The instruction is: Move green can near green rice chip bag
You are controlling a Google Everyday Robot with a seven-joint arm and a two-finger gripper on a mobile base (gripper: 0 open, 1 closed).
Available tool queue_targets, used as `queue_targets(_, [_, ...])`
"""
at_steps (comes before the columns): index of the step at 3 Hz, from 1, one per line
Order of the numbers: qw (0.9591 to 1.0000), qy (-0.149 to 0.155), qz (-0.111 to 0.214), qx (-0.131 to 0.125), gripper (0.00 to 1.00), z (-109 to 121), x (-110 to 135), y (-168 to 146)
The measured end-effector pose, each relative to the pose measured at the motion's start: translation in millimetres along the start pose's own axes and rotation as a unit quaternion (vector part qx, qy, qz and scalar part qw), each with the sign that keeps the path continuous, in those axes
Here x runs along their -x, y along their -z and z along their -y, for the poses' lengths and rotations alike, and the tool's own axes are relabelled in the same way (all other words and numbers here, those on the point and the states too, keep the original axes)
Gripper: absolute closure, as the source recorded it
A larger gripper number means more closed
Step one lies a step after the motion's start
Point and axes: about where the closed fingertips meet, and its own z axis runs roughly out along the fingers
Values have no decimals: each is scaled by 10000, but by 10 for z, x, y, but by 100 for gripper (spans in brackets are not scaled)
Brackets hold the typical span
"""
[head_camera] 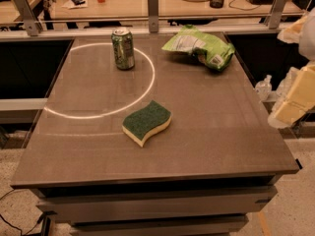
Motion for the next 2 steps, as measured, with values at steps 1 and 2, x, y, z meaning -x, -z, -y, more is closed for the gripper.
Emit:
queue_targets(1, [9958,-751,531,-54,0,-113,-280,-84])
queue_targets(2, [9822,-1367,1248,-330,0,-184,-639,-203])
